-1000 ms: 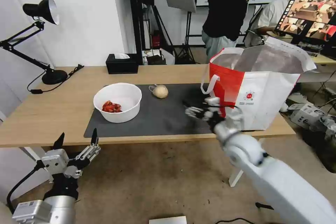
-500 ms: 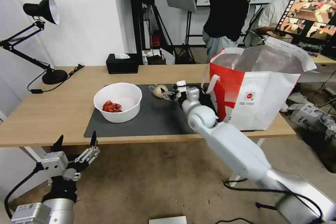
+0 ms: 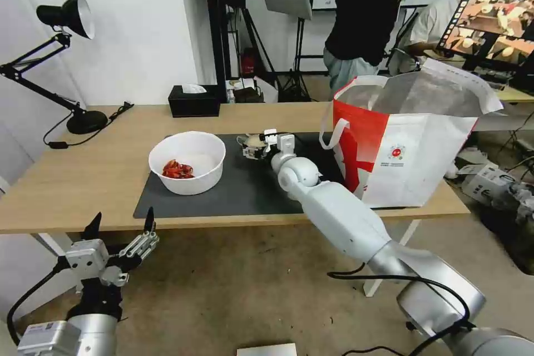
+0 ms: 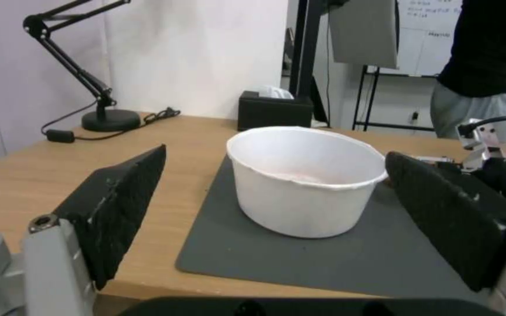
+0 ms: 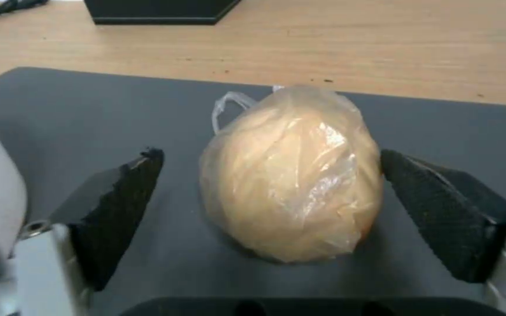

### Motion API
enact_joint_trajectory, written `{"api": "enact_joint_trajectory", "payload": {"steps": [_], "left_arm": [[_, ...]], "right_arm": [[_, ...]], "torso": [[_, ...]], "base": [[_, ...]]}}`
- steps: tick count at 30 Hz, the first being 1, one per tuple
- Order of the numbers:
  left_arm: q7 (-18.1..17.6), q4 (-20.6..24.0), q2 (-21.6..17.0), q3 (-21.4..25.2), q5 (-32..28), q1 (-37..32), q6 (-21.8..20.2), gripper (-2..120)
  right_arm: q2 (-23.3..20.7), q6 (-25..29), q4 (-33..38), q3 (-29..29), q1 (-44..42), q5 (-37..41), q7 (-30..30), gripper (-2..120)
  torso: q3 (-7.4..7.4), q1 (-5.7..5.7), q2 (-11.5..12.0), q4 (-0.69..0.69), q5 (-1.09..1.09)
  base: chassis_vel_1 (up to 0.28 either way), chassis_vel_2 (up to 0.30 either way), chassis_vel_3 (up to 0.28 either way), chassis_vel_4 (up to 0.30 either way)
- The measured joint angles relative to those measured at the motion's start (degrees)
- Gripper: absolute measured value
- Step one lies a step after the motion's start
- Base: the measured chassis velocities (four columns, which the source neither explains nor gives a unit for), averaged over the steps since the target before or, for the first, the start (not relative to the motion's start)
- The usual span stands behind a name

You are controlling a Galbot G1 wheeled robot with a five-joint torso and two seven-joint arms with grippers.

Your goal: Pick up the trash from the table and place it into the takeout bag.

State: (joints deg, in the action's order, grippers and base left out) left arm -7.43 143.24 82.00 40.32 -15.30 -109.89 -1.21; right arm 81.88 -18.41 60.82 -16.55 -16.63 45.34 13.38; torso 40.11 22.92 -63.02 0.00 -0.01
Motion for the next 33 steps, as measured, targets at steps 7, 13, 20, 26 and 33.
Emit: {"api": "enact_joint_trajectory", "payload": {"steps": [7,13,20,26,33], "left_arm": [[0.0,0.0,0.1,0.0,-0.1,0.2,-0.1,100],[0.0,0.0,0.3,0.2,-0.1,0.3,-0.1,100],[0.0,0.0,0.5,0.4,-0.1,0.3,-0.1,100],[0.0,0.0,0.7,0.3,-0.1,0.4,-0.1,100],[-0.1,0.0,0.7,0.2,0.0,0.5,-0.1,100]], "right_arm": [[1.8,0.0,-3.5,0.6,0.9,-1.5,-0.4,89],[3.7,0.1,-6.5,1.6,1.9,-2.6,-1.7,74],[4.4,0.3,-7.6,1.9,2.3,-3.4,-2.1,50],[3.8,0.3,-7.4,1.9,2.3,-3.4,-1.9,26],[2.4,0.4,-5.1,2.0,2.1,-3.3,-0.7,7]], "torso": [[0.0,0.0,0.0,0.0,0.0],[0.0,0.0,0.0,0.0,0.0],[0.0,0.0,0.0,0.0,0.01],[0.0,0.0,0.0,0.0,0.01],[0.0,0.0,0.0,0.0,0.01]], "base": [[0.0,0.0,0.0,0.0],[0.0,0.0,0.0,0.0],[0.0,0.0,0.0,0.0],[0.0,0.0,0.0,0.0],[0.0,0.0,0.0,0.0]]}}
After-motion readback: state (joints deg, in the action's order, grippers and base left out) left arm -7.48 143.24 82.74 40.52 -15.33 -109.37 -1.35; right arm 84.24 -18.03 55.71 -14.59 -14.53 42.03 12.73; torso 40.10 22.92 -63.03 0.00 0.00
